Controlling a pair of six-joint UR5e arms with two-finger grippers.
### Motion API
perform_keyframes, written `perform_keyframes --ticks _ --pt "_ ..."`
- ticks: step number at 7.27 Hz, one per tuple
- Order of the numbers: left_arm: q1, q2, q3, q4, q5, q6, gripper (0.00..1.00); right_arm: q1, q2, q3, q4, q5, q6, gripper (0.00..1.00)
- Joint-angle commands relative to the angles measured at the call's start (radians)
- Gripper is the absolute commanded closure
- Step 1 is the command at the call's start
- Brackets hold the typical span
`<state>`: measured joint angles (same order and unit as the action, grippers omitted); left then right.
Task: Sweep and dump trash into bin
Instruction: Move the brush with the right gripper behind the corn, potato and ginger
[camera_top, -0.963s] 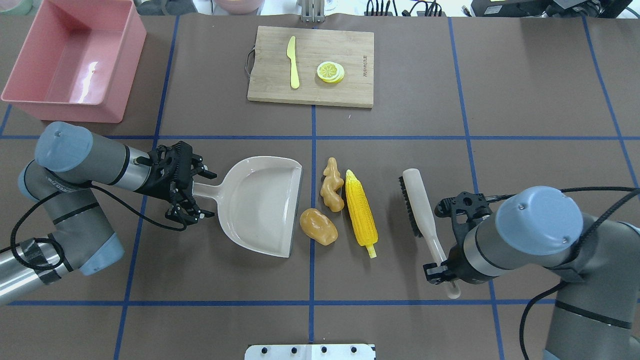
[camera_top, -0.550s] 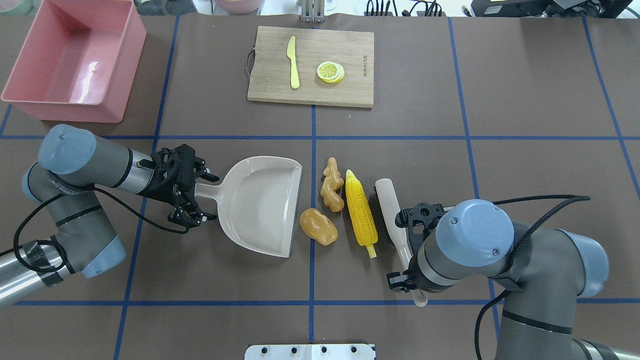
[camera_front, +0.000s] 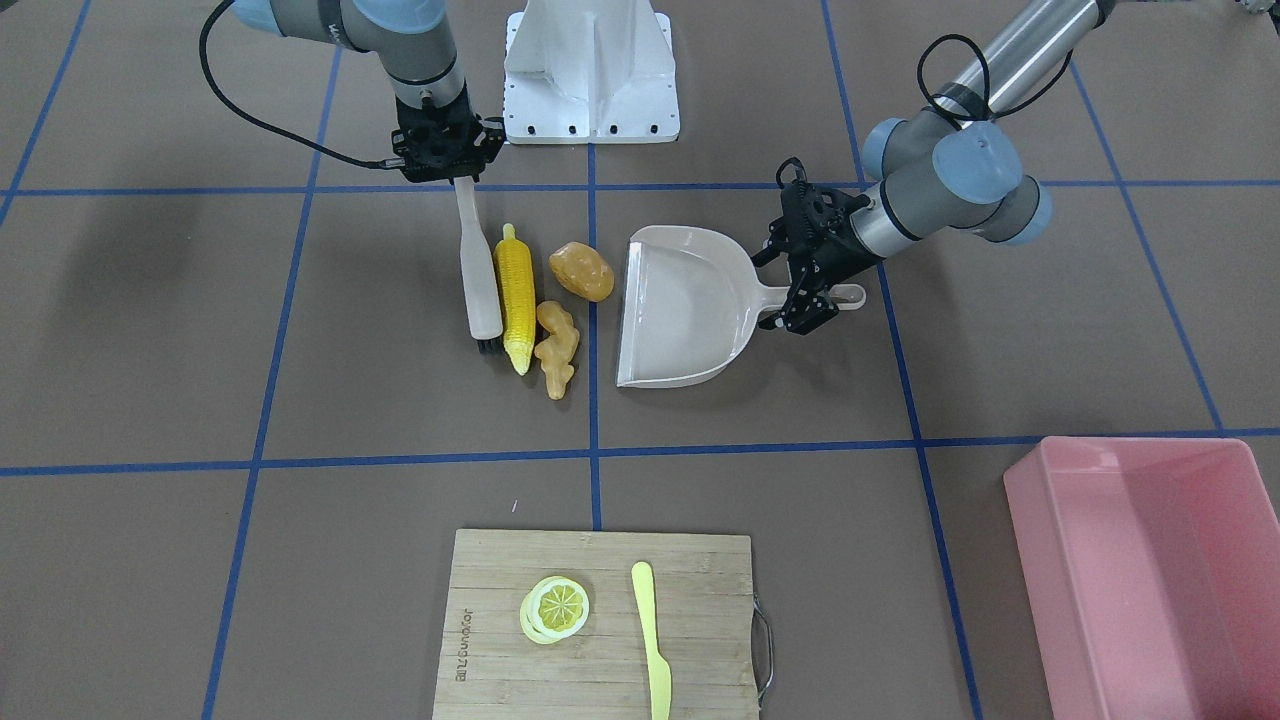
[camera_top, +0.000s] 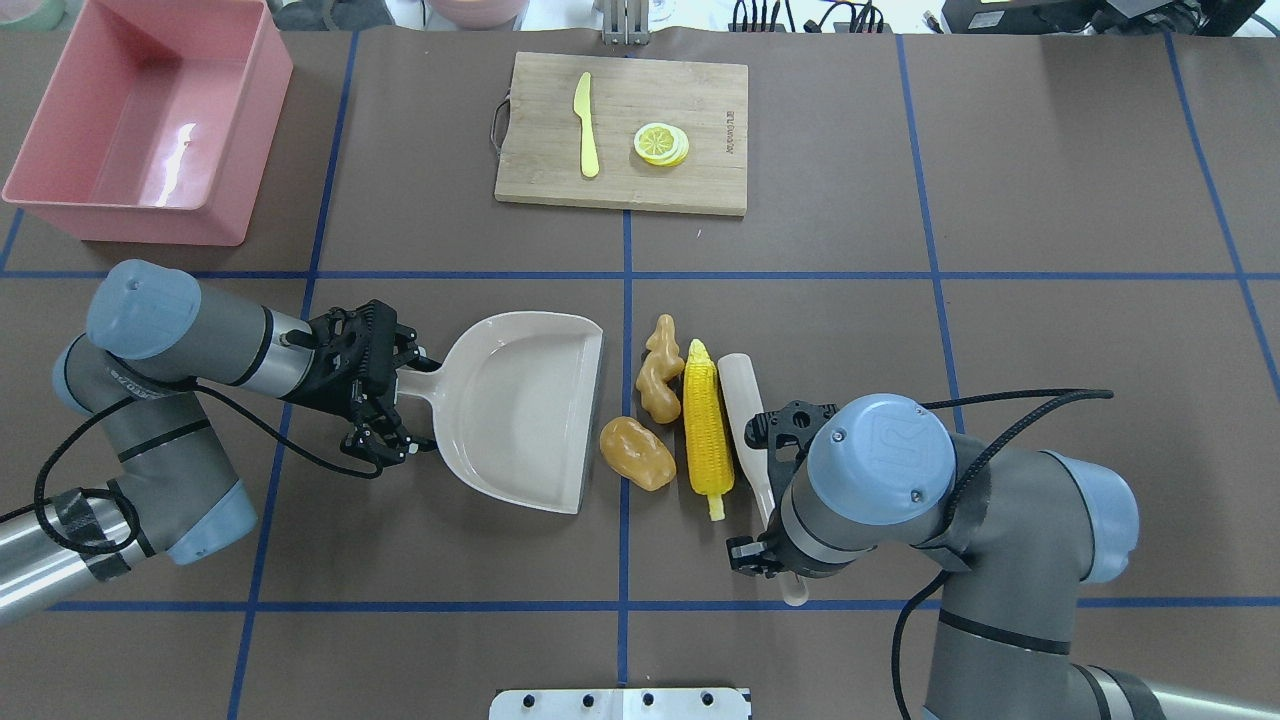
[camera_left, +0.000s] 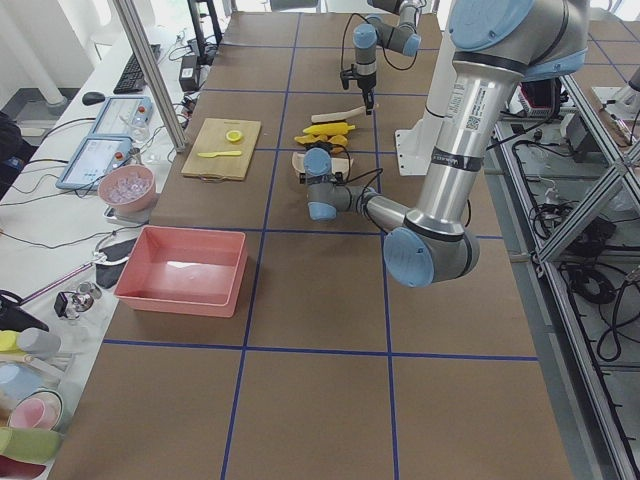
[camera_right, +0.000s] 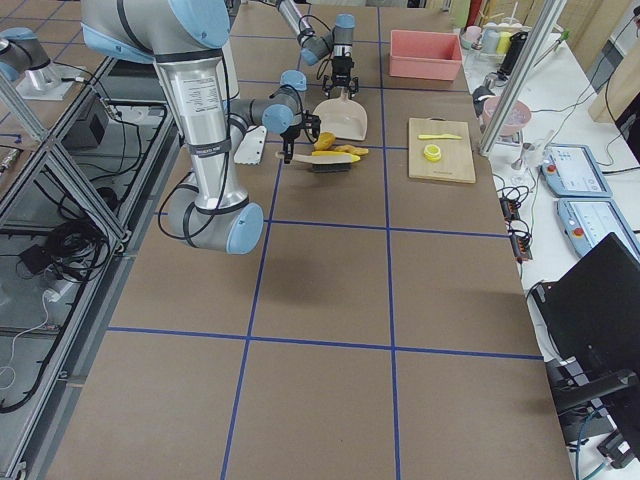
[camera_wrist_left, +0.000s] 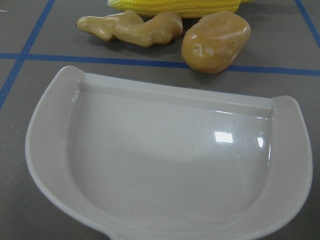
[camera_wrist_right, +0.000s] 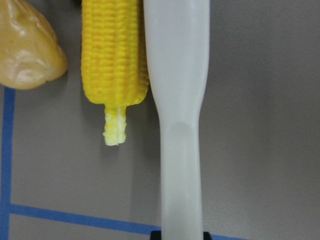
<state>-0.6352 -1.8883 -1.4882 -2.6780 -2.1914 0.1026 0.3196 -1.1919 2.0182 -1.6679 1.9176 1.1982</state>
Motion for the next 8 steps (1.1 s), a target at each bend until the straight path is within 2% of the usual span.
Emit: perform_keyframes --ticks 1,3,8 --pt "0.003 0.000 0.003 0.000 0.001 0.000 0.03 -0.001 0.058 -0.051 0.000 0.000 0.001 1.00" --pt "0.006 -0.002 0.006 0.000 0.002 0.000 0.03 0.003 0.093 -0.087 0.005 0.001 0.000 1.00" --pt "0.005 0.000 -0.003 0.004 0.002 0.000 0.03 0.003 0.137 -0.099 0.001 0.003 -0.026 1.00"
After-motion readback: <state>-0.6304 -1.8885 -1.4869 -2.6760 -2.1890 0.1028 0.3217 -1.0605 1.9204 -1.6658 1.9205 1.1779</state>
